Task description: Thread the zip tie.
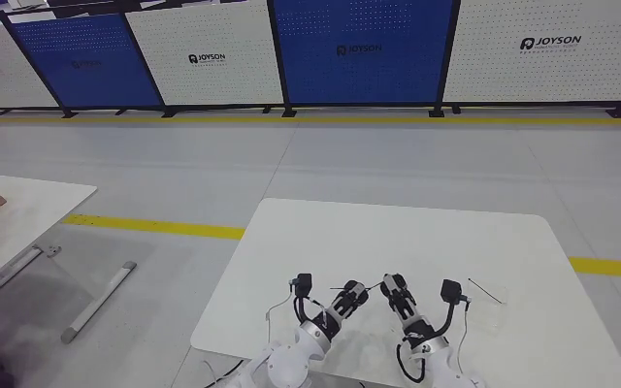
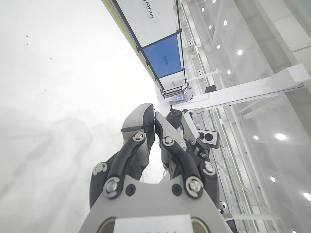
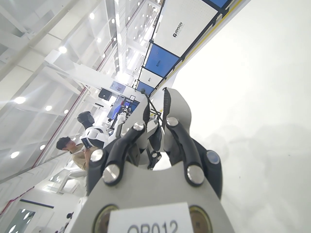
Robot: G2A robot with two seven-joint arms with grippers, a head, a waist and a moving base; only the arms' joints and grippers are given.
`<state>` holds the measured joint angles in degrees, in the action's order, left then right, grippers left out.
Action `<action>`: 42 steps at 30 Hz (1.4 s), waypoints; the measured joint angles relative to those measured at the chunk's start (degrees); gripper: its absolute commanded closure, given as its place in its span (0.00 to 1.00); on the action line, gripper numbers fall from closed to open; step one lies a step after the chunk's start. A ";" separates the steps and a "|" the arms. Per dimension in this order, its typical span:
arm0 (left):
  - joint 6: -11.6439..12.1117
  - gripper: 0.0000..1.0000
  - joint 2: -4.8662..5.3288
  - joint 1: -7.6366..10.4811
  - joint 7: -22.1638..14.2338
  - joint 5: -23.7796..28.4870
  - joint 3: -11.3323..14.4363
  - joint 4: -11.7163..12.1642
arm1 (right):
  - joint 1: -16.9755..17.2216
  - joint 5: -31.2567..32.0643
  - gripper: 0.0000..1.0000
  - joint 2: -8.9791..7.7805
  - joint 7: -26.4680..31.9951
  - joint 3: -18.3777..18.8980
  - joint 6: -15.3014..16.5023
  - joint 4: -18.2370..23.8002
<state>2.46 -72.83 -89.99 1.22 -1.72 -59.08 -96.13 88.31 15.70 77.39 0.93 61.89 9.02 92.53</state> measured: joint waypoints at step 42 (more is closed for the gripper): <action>1.45 0.96 0.29 -0.63 -0.88 1.25 -1.39 -1.09 | -0.14 0.81 1.00 0.33 0.33 0.34 -1.81 -0.20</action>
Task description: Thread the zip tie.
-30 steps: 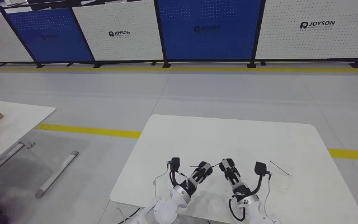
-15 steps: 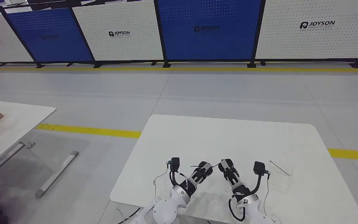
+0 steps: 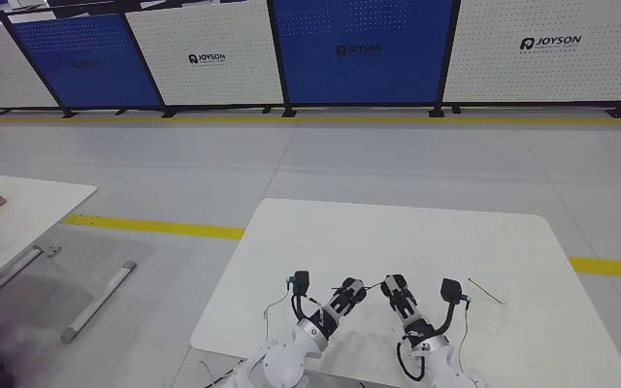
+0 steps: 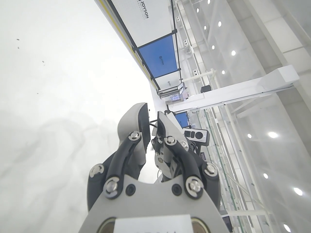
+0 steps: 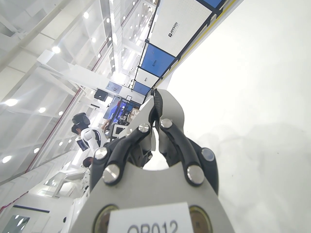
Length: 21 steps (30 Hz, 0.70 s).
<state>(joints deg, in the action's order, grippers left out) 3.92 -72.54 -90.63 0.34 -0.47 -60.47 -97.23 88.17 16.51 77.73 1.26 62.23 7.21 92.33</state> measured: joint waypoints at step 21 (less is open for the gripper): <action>0.82 0.77 0.14 -0.86 0.23 0.00 -0.46 -0.58 | 0.17 0.21 1.00 0.21 -0.34 0.06 -0.05 -0.05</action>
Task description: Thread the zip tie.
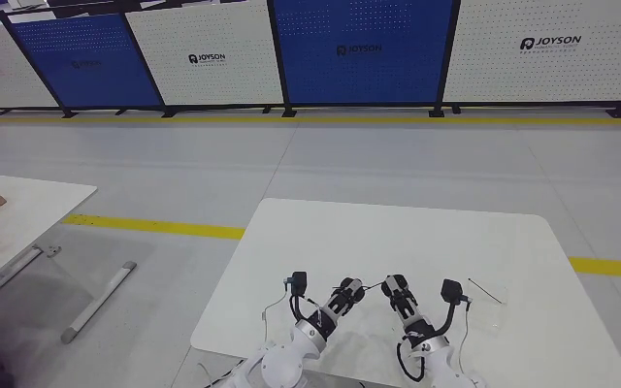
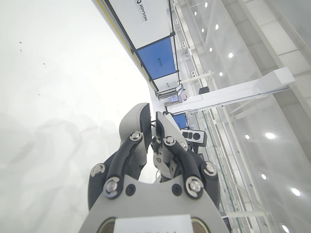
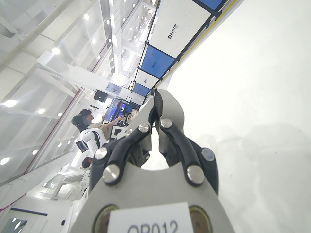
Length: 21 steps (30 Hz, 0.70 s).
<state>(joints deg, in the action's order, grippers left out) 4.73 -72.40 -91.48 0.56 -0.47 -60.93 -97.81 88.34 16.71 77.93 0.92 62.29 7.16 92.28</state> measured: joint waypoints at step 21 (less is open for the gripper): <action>-0.19 1.00 -0.12 0.52 0.55 -0.39 0.50 0.87 | 0.00 -0.07 1.00 0.24 -0.35 0.08 -0.21 -0.16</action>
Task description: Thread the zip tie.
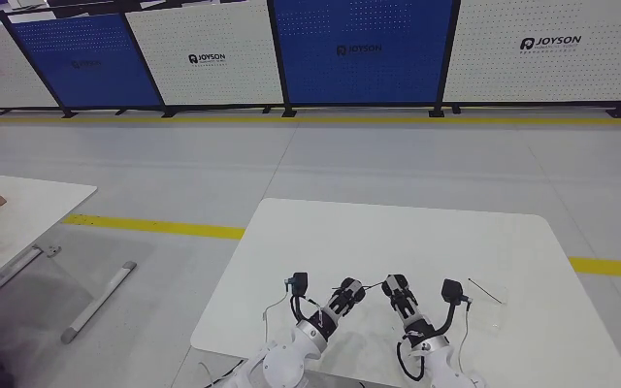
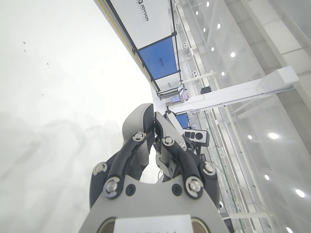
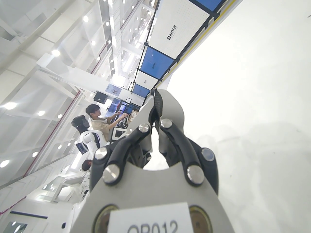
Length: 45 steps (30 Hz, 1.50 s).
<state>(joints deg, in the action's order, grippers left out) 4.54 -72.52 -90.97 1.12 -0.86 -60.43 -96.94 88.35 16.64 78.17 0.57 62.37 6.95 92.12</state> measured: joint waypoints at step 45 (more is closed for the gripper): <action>0.85 1.00 0.28 -1.07 0.14 -1.19 -0.21 -1.27 | 0.06 -0.04 1.00 0.33 0.78 -0.03 -0.98 0.36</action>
<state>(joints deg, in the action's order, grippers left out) 5.39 -72.25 -92.04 1.26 -2.05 -60.64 -98.21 88.40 16.60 78.50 1.35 62.34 5.97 92.48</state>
